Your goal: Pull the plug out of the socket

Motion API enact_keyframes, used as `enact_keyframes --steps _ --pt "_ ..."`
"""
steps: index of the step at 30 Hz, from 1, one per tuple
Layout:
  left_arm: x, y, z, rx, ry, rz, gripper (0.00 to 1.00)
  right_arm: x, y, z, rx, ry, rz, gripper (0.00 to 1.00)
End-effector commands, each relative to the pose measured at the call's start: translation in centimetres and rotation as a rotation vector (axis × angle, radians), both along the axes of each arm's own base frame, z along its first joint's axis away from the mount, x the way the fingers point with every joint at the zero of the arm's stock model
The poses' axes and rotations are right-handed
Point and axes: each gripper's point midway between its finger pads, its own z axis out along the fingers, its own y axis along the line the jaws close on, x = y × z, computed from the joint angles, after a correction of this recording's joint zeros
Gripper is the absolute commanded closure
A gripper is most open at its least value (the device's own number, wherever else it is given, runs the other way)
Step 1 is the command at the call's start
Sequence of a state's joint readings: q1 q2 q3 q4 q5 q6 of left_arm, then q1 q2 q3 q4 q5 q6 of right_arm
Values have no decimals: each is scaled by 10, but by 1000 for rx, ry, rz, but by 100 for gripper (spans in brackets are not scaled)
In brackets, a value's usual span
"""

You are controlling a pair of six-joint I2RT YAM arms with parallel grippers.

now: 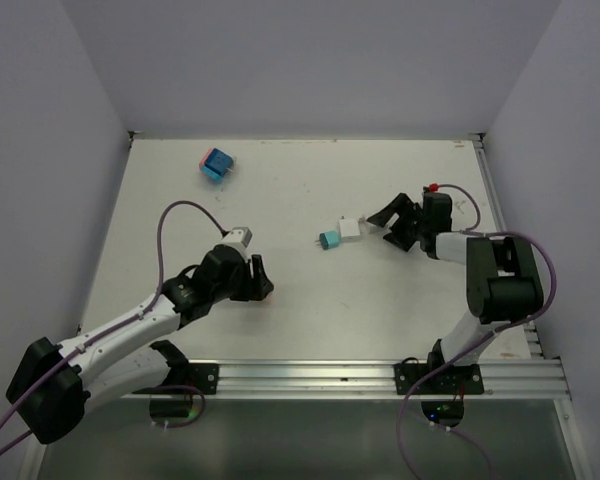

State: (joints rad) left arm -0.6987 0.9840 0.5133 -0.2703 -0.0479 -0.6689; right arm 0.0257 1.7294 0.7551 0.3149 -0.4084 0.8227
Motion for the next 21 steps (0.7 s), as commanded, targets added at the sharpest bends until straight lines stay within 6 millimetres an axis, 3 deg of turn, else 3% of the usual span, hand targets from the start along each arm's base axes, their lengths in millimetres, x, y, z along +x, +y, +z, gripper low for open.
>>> enact_keyframes --steps 1,8,11,16,21 --pt "10 -6 23 -56 -75 -2 100 -28 -19 -14 -128 104 -23 17" --pt "14 2 27 -45 -94 36 100 -60 -37 12 -236 124 -44 16" --pt "23 6 30 -30 -108 72 100 -70 -37 39 -250 75 -28 16" --pt "53 6 40 -18 -133 131 100 -92 -37 88 -283 -35 24 16" --pt "91 -17 60 -52 -183 127 100 -118 -26 108 -252 -100 89 16"
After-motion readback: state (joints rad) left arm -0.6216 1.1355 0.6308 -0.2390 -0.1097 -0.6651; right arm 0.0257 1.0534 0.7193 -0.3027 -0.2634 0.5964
